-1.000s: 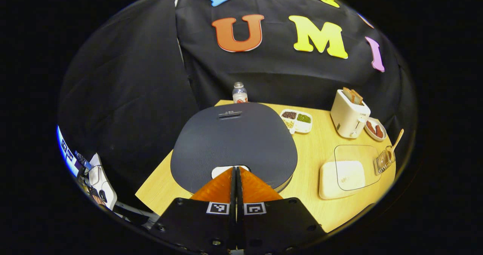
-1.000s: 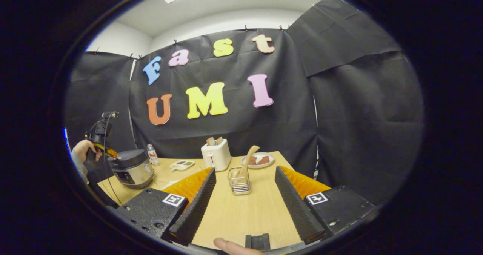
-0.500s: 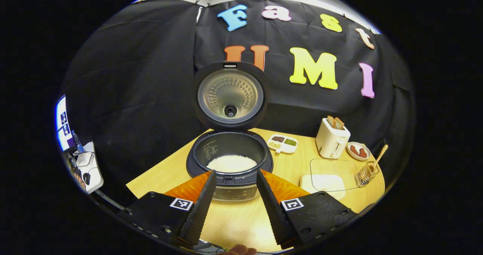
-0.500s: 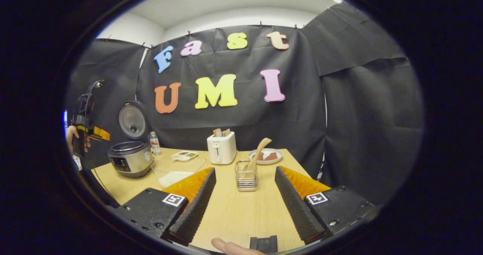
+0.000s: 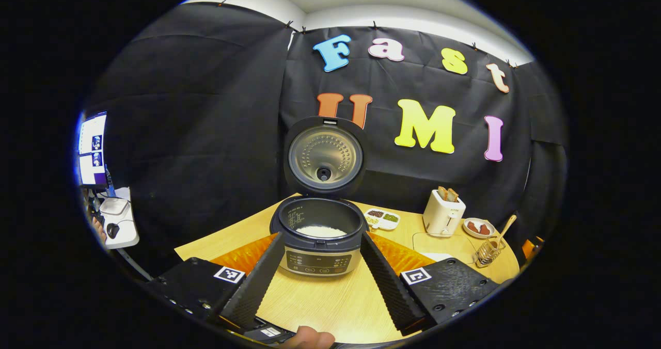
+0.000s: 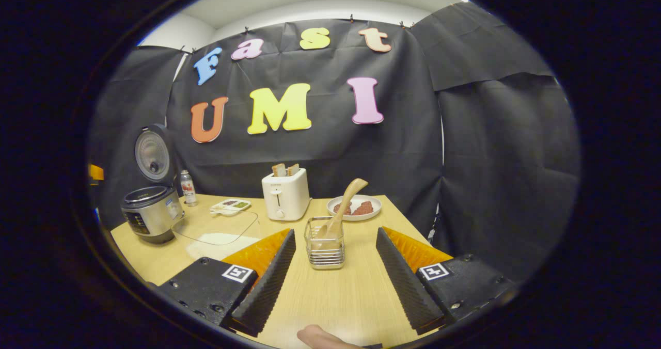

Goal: Close the left gripper, press the button to open the rice cooker; take a wooden spoon from the chopstick holder with the right hand, scoop a spoonful of rice and pour it into the rice cooker, then put the wooden spoon back into the chopstick holder.

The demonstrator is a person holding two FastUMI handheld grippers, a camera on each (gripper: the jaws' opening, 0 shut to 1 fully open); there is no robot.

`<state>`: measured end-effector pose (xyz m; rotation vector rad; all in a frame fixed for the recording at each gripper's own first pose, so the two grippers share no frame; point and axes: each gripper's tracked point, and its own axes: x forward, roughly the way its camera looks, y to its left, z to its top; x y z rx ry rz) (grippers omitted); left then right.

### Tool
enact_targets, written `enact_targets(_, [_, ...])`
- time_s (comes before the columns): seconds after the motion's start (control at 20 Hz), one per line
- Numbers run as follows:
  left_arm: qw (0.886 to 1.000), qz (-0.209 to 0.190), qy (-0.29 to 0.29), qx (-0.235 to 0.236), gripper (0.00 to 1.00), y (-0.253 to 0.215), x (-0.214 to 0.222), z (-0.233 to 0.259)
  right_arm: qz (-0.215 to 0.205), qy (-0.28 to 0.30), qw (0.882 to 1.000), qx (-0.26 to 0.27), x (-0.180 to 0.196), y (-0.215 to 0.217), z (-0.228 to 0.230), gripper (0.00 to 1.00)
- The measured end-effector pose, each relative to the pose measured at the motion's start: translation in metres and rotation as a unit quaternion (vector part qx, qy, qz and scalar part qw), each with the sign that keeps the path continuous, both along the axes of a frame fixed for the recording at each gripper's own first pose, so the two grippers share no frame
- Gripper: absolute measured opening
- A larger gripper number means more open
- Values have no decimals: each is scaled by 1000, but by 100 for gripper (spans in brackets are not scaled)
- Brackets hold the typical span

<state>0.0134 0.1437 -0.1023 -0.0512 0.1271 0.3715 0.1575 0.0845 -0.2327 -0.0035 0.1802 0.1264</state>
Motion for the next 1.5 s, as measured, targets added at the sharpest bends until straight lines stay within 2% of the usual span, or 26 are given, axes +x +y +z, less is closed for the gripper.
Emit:
enact_targets(0.05, [1000, -10, -3, 9, 95, -6, -8, -3, 4, -2, 1000, -3, 12, 3, -1, 100])
enact_targets(0.1, [1000, -18, -6, 18, 95, -11, -15, -5, 2, -5, 1000, -5, 26, 2, -4, 94])
enact_targets(0.15, [999, -22, -8, 24, 95, -15, -22, -6, -3, -7, 1000, -1, 40, 0, -5, 100])
enact_targets(0.3, [998, -39, -29, 44, 95, -27, -47, 3, -15, -10, 999, 29, 79, -2, -3, 99])
enact_targets(0.4, [996, -39, -54, 61, 95, -33, -59, 15, -19, -16, 999, 48, 106, 0, -1, 86])
enact_targets(0.45, [995, -26, -65, 65, 94, -31, -66, 20, -25, -8, 999, 44, 118, -3, -3, 82])
enact_targets(0.5, [995, -16, -81, 63, 94, -33, -72, 26, -27, 4, 999, 38, 129, -3, -11, 73])
enact_targets(0.55, [993, -21, -96, 59, 94, -42, -75, 30, -23, 19, 999, 38, 138, 1, -18, 79])
enact_targets(0.65, [990, -57, -113, 53, 94, -68, -73, 36, -17, 52, 997, 48, 154, 5, -34, 77])
enact_targets(0.7, [990, -61, -112, 59, 94, -72, -73, 35, -25, 57, 997, 48, 163, 2, -39, 77])
enact_targets(0.75, [990, -46, -114, 74, 94, -65, -75, 38, -28, 59, 997, 52, 171, 1, -41, 76])
enact_targets(0.8, [989, -22, -113, 91, 94, -55, -76, 41, -21, 65, 996, 61, 177, 5, -42, 69])
enact_targets(0.85, [989, -5, -109, 103, 94, -51, -79, 39, -13, 76, 994, 76, 183, 10, -47, 76])
enact_targets(0.95, [988, -15, -107, 112, 94, -65, -82, 39, -19, 101, 987, 123, 201, 11, -53, 73])
enact_targets(1.0, [988, -24, -106, 107, 94, -72, -82, 36, -10, 111, 982, 150, 206, 14, -56, 65])
enact_targets(1.1, [990, -24, -99, 93, 94, -68, -78, 32, 0, 113, 978, 173, 210, 17, -58, 21])
enact_targets(1.3, [993, -24, -91, 73, 96, -60, -79, 25, 14, 98, 982, 158, 194, 15, -44, 12])
enact_targets(1.4, [992, -11, -98, 75, 96, -48, -83, 26, 16, 73, 984, 159, 186, 14, -21, 10])
enact_targets(1.5, [993, -2, -96, 66, 95, -41, -89, 22, 17, 53, 990, 128, 179, 17, -1, 9])
